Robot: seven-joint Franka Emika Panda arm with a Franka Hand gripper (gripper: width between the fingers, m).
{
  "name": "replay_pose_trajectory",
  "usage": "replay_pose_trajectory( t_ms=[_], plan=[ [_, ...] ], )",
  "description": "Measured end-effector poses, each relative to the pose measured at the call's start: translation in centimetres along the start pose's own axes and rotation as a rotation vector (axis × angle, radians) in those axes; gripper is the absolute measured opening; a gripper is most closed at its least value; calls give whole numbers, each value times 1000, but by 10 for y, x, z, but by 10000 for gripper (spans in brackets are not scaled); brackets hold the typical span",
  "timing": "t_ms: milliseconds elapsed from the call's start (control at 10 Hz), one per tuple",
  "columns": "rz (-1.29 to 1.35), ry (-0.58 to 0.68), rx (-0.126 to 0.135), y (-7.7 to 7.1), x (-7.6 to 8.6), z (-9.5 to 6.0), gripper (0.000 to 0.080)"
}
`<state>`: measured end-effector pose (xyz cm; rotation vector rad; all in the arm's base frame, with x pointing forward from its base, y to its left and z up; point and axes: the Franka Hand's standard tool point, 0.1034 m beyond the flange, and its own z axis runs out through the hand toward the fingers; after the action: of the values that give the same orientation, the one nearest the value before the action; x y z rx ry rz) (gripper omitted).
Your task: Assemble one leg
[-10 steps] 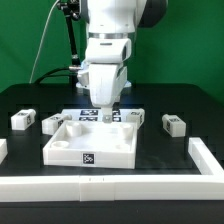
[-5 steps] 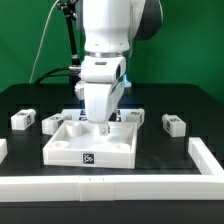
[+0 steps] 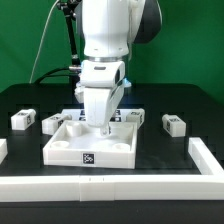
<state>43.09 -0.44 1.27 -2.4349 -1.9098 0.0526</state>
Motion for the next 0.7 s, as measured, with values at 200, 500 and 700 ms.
replay_pose_trajectory(
  t_ms=[200,500,700],
  plan=[
    [0,0,0,0,0,0,150],
    [0,0,-2,0,0,0,58],
    [0,0,-2,1,0,0,58]
  ],
)
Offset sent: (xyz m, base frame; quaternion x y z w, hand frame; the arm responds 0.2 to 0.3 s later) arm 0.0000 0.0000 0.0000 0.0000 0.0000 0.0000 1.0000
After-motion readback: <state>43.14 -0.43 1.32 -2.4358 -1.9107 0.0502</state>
